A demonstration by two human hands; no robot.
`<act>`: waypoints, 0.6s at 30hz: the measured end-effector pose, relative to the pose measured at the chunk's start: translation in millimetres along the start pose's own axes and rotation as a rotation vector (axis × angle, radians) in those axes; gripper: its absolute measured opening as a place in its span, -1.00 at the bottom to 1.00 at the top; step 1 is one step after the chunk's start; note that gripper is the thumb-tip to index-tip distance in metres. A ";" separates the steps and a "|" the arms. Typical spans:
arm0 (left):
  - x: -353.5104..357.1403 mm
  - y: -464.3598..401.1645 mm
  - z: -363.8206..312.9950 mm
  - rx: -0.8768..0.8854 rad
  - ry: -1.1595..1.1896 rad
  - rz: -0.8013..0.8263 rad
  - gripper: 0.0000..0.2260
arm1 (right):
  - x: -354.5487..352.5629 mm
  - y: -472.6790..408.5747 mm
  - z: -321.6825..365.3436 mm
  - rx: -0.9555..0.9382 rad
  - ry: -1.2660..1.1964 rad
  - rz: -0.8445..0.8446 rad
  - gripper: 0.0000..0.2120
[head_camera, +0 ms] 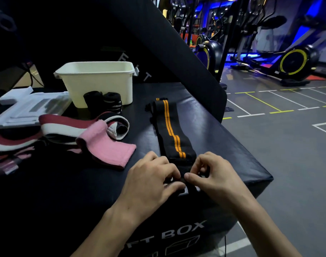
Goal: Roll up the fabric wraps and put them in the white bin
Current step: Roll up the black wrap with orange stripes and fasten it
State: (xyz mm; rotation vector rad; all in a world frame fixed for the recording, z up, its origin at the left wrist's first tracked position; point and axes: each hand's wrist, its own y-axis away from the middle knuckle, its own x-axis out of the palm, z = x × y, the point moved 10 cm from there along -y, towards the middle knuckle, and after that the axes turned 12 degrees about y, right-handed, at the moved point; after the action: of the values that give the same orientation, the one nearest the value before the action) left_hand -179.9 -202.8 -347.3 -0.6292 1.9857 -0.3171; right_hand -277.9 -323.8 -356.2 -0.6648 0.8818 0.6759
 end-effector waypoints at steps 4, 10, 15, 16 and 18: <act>1.0 0.9 0.1 0.007 -0.017 0.004 -0.72 | -4.2 9.2 -0.4 -0.062 -0.051 -0.076 -0.83; 6.4 -3.5 4.1 -0.031 0.008 -0.021 -0.68 | -5.0 19.8 2.9 -0.183 -0.024 -0.114 -0.89; 8.4 -4.9 10.1 -0.122 0.107 0.016 -0.73 | -0.8 14.1 2.8 -0.186 0.019 -0.094 -0.88; 7.4 -3.7 8.9 -0.121 0.105 0.013 -0.74 | 1.0 12.9 2.4 -0.182 0.024 -0.081 -0.85; 2.8 -1.7 6.1 -0.102 0.111 -0.027 -0.77 | 4.3 8.0 1.1 -0.165 0.041 -0.053 -0.81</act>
State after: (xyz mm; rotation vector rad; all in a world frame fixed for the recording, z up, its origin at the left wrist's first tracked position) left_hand -175.1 -205.5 -351.4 -0.7173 2.1110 -0.2739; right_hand -281.4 -317.1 -361.2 -0.8494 0.8495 0.6944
